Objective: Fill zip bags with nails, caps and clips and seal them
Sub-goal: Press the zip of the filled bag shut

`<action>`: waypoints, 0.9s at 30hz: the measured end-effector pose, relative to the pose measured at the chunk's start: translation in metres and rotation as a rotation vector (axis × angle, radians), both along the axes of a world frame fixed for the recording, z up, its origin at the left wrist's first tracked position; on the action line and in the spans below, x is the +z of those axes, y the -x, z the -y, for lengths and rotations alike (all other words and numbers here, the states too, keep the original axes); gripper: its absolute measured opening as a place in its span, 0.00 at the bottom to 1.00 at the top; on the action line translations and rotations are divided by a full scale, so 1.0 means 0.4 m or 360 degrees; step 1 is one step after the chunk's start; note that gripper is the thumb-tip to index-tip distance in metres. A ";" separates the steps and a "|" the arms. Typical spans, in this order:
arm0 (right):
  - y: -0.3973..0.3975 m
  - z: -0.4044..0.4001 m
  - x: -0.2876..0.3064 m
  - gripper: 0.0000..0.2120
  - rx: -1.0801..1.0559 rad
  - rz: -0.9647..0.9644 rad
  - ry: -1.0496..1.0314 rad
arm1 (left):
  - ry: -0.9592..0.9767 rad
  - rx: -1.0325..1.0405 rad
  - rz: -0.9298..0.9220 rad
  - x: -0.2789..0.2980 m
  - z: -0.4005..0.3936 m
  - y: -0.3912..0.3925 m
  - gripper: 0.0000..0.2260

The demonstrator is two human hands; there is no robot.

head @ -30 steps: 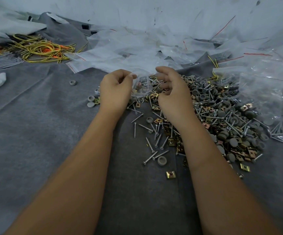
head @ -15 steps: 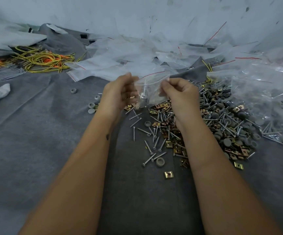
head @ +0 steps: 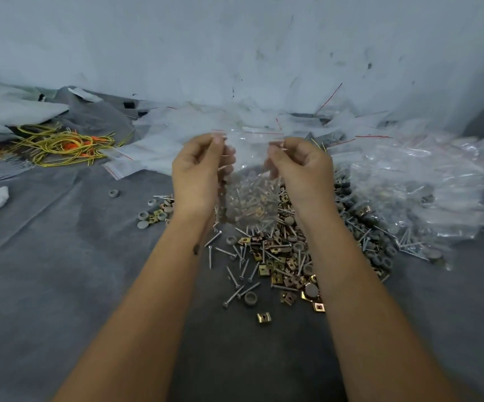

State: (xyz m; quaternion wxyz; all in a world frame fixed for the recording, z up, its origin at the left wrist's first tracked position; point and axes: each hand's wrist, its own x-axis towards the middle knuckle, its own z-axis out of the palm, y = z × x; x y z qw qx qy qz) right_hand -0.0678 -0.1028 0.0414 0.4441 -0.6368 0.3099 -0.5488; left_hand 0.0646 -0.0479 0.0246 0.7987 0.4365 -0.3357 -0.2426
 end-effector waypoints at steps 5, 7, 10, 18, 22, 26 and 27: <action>0.035 0.009 0.004 0.04 -0.0039 0.0084 -0.0080 | -0.0036 -0.0019 -0.0040 0.000 0.011 0.029 0.03; 0.048 0.013 -0.003 0.04 -0.0019 0.0116 -0.0148 | -0.0034 -0.0023 -0.0104 -0.008 0.013 0.034 0.04; 0.058 0.021 -0.018 0.03 0.0011 0.0103 -0.0231 | -0.0023 -0.0043 -0.0188 -0.019 0.014 0.040 0.04; 0.036 0.016 -0.056 0.08 0.0104 0.0187 -0.0404 | 0.0104 -0.0008 -0.0411 -0.043 0.010 0.047 0.04; 0.030 0.011 -0.069 0.12 0.0103 0.0257 -0.0347 | 0.0084 -0.0011 -0.0388 -0.060 0.006 0.046 0.02; 0.029 0.010 -0.072 0.10 0.0106 0.0356 -0.0318 | 0.0081 0.0013 -0.0368 -0.066 0.003 0.045 0.01; 0.028 0.010 -0.072 0.09 0.0102 0.0368 -0.0304 | 0.0078 0.0025 -0.0338 -0.067 0.002 0.044 0.01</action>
